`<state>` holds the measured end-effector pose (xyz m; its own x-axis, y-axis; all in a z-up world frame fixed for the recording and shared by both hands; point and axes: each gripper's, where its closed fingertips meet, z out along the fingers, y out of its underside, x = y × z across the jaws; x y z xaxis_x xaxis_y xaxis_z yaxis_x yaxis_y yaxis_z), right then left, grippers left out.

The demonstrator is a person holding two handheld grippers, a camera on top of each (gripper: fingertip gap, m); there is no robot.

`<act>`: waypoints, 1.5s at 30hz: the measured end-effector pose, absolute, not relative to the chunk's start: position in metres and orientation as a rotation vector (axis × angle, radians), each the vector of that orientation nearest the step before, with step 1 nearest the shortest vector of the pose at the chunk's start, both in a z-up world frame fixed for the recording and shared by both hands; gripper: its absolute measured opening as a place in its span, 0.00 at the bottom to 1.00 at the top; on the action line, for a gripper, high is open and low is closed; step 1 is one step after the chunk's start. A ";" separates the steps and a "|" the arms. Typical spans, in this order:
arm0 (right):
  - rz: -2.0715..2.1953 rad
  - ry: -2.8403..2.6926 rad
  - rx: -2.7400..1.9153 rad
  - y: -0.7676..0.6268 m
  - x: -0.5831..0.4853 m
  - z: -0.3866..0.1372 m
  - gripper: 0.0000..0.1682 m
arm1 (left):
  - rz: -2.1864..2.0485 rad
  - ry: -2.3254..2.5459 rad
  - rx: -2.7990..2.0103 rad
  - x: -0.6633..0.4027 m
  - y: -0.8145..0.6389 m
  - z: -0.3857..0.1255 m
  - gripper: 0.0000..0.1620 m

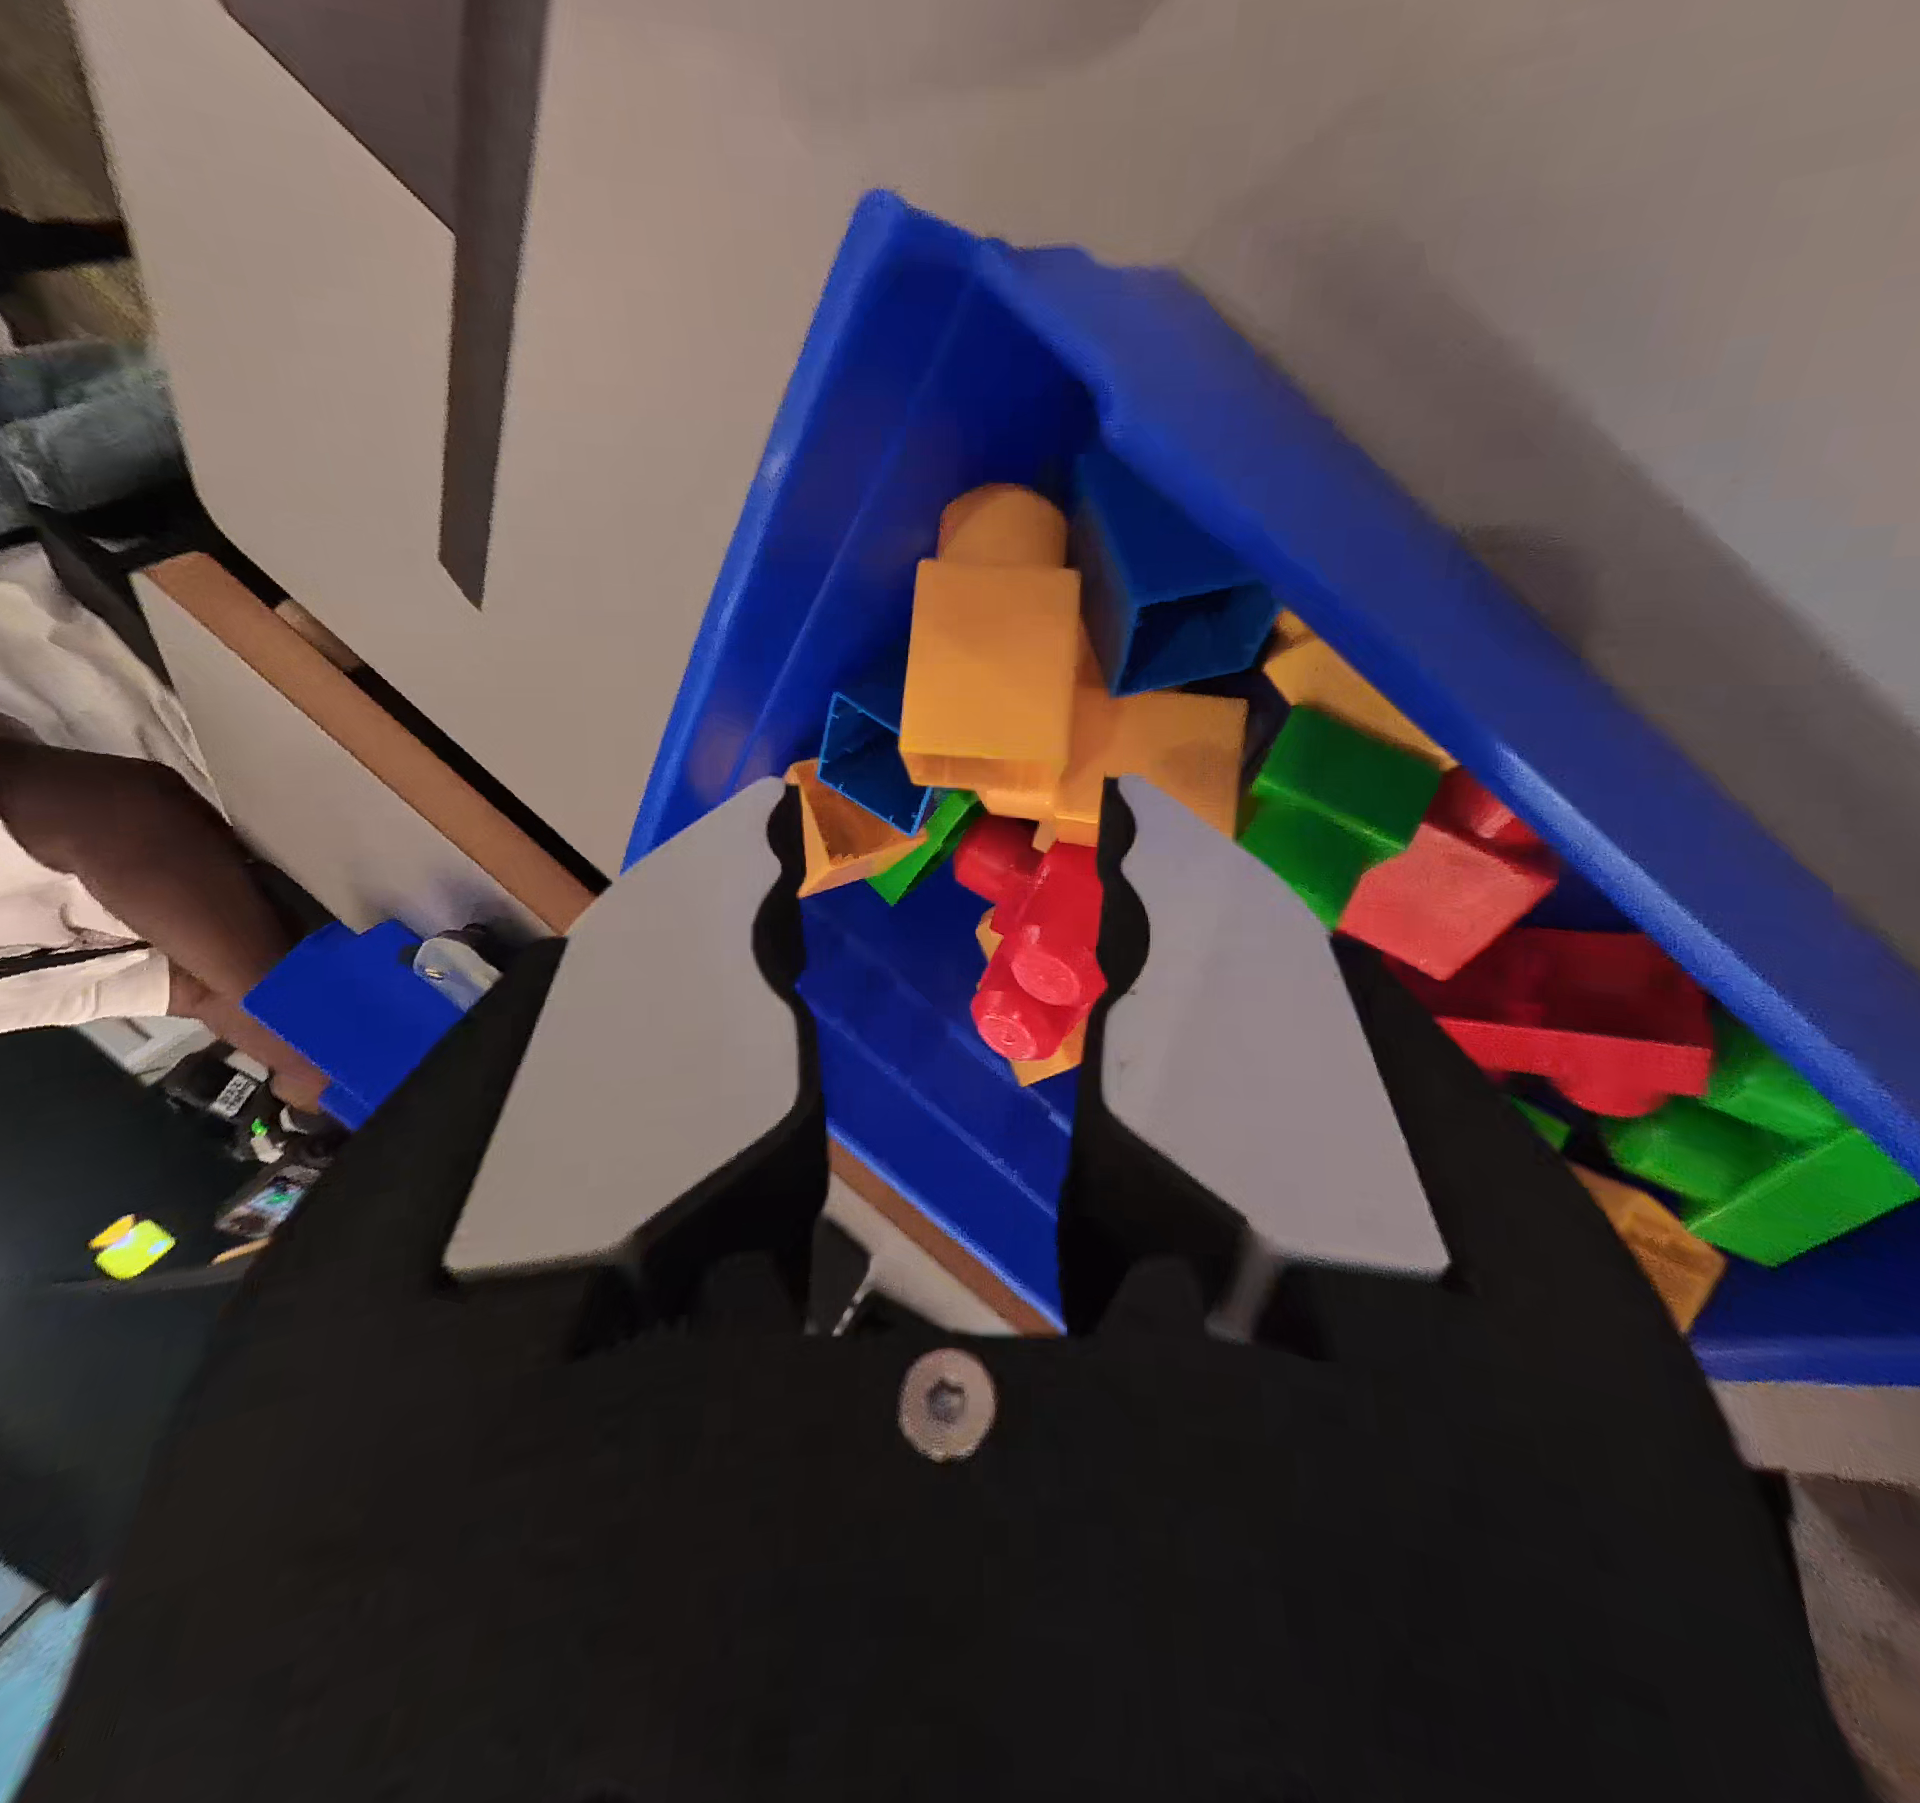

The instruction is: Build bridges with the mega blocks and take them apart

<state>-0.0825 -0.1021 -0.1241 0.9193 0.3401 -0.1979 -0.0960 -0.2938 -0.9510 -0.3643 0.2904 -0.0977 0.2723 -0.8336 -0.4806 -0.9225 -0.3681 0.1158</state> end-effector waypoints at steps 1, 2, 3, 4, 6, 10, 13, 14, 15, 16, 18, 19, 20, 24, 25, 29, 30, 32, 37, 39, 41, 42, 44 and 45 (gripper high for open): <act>0.440 -0.174 -1.821 -0.102 -0.082 -0.124 0.19 | 0.735 1.672 -2.369 -0.368 0.294 -0.103 0.34; 0.450 -0.169 -1.820 -0.102 -0.081 -0.124 0.19 | 0.743 1.700 -2.389 -0.369 0.296 -0.109 0.34; 0.458 -0.166 -1.821 -0.102 -0.081 -0.124 0.19 | 0.724 1.726 -2.410 -0.369 0.296 -0.115 0.34; 0.467 -0.164 -1.824 -0.102 -0.081 -0.124 0.19 | 0.704 1.741 -2.419 -0.368 0.296 -0.121 0.34; 0.483 -0.165 -1.832 -0.102 -0.082 -0.125 0.19 | 0.748 1.741 -2.393 -0.369 0.304 -0.127 0.33; 0.500 -0.165 -1.850 -0.099 -0.082 -0.127 0.19 | 0.736 1.749 -2.407 -0.370 0.307 -0.136 0.23; 0.517 -0.162 -1.867 -0.098 -0.083 -0.128 0.18 | 0.651 1.680 -2.360 -0.369 0.305 -0.119 0.23; 0.522 -0.161 -1.870 -0.098 -0.083 -0.129 0.18 | 0.599 1.629 -2.358 -0.370 0.302 -0.108 0.23; 0.527 -0.158 -1.867 -0.098 -0.083 -0.128 0.18 | 0.531 1.577 -2.342 -0.370 0.296 -0.095 0.23; 0.530 -0.154 -1.862 -0.098 -0.082 -0.128 0.18 | 0.443 1.522 -2.322 -0.368 0.287 -0.081 0.23; 0.535 -0.147 -1.859 -0.098 -0.082 -0.127 0.17 | 0.199 1.420 -2.280 -0.354 0.257 -0.054 0.23; 0.538 -0.146 -1.858 -0.098 -0.081 -0.127 0.17 | 0.086 1.372 -2.233 -0.343 0.240 -0.040 0.23; 0.541 -0.144 -1.856 -0.098 -0.081 -0.127 0.17 | -0.021 1.334 -2.186 -0.329 0.219 -0.029 0.23; 0.551 -0.134 -1.851 -0.097 -0.080 -0.125 0.17 | -0.240 1.316 -2.086 -0.271 0.137 -0.022 0.23; 0.557 -0.133 -1.850 -0.097 -0.081 -0.124 0.17 | -0.211 1.310 -2.077 -0.261 0.126 -0.028 0.22; 0.558 -0.142 -1.833 -0.097 -0.082 -0.119 0.17 | -0.212 1.334 -2.112 -0.217 0.096 -0.074 0.23; 0.553 -0.149 -1.831 -0.097 -0.082 -0.119 0.17 | -0.212 1.336 -2.125 -0.208 0.096 -0.087 0.22; 0.540 -0.160 -1.830 -0.097 -0.083 -0.118 0.17 | -0.170 1.320 -2.164 -0.199 0.103 -0.113 0.23; 0.534 -0.166 -1.831 -0.098 -0.083 -0.119 0.17 | -0.233 1.270 -2.272 -0.188 0.116 -0.158 0.22; 0.534 -0.168 -1.834 -0.098 -0.083 -0.120 0.17 | -0.248 1.274 -2.271 -0.185 0.115 -0.165 0.23; 0.537 -0.168 -1.838 -0.098 -0.083 -0.121 0.17 | -0.224 1.292 -2.262 -0.184 0.113 -0.171 0.23; 0.539 -0.169 -1.839 -0.098 -0.083 -0.121 0.17 | -0.225 1.301 -2.257 -0.183 0.111 -0.174 0.23; 0.539 -0.170 -1.839 -0.098 -0.083 -0.121 0.17 | -0.251 1.304 -2.263 -0.181 0.108 -0.179 0.23; 0.539 -0.171 -1.839 -0.098 -0.083 -0.121 0.17 | -0.259 1.304 -2.264 -0.181 0.107 -0.181 0.23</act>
<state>-0.0828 -0.0984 -0.1209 0.8837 0.3773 -0.2769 -0.1484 -0.3353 -0.9304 -0.1808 0.1071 -0.1814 0.5205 -0.8495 -0.0862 -0.7520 -0.4083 -0.5175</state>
